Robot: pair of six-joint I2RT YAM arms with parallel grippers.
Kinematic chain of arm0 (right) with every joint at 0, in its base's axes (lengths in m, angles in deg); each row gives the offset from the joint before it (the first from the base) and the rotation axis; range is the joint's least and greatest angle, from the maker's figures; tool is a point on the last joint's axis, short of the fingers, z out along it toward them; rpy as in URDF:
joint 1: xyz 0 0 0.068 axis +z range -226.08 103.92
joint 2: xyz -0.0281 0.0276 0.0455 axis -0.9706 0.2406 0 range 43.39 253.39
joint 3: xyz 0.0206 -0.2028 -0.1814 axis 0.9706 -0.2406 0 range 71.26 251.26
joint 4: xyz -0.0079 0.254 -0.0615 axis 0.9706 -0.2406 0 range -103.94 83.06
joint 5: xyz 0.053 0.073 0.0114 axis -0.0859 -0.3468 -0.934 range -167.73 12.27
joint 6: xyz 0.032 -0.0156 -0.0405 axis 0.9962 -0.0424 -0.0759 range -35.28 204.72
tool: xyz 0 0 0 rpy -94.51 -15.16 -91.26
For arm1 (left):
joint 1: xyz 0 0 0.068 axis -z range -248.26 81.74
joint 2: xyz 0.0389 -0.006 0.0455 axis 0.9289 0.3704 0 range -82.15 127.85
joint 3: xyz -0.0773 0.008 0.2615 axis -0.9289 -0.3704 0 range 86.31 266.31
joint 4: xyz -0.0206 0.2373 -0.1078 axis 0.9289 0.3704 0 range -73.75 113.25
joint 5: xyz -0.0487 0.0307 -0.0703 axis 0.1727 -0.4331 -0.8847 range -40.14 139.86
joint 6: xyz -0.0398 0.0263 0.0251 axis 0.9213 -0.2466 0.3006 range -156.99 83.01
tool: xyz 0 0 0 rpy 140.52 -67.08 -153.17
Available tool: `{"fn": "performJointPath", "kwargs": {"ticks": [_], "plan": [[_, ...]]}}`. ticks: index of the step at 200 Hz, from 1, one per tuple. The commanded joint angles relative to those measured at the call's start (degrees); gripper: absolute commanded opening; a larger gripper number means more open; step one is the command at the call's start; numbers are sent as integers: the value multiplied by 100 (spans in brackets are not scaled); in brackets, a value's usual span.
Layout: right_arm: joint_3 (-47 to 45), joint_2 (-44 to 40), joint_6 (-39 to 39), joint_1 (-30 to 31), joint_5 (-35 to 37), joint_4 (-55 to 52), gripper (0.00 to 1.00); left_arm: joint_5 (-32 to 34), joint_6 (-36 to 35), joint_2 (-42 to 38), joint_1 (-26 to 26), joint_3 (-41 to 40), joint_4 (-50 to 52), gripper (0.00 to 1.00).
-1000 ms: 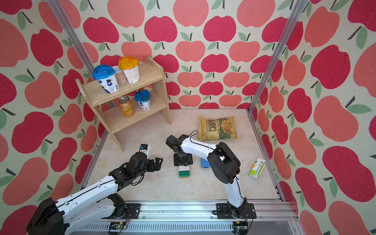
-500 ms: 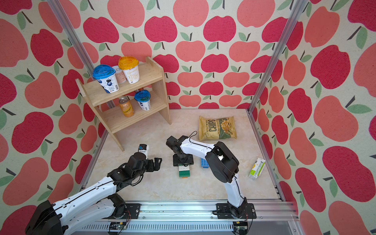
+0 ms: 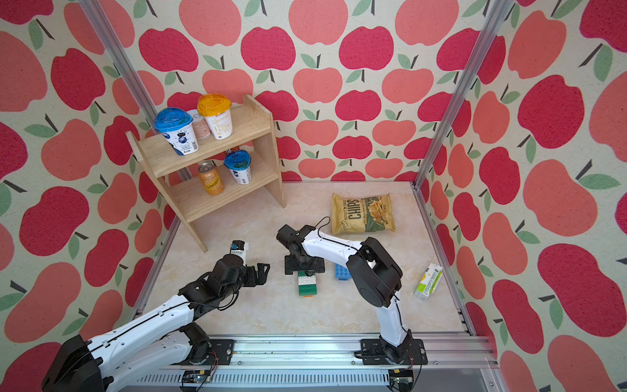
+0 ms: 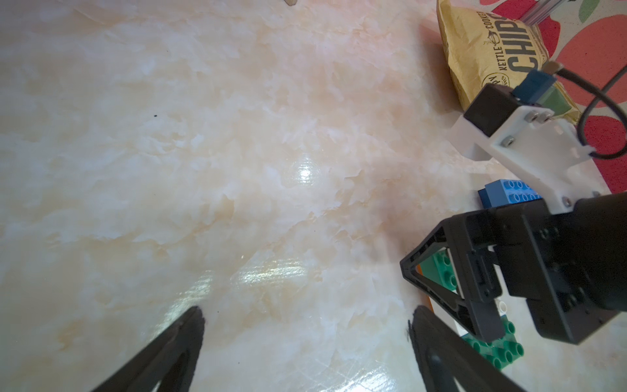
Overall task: Assemble a rectangle with lego
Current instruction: Assemble the lego brick with the lego brick.
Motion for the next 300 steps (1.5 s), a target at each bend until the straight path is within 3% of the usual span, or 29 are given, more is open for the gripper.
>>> {"fn": "performJointPath", "kwargs": {"ticks": [1,75,98,196,300], "plan": [[-109,-374,172,-19,149,-105,96,123,2,-61,-39,64,163,97],[-124,-219,146,12,70,-122,87,115,10,-46,-39,54,128,97],[-141,-162,146,16,61,-118,80,115,18,-45,-37,55,128,98],[-297,-100,154,12,11,-92,73,97,2,61,-40,98,75,97],[-512,82,275,12,-124,-126,37,121,3,60,-61,108,102,97]]}}
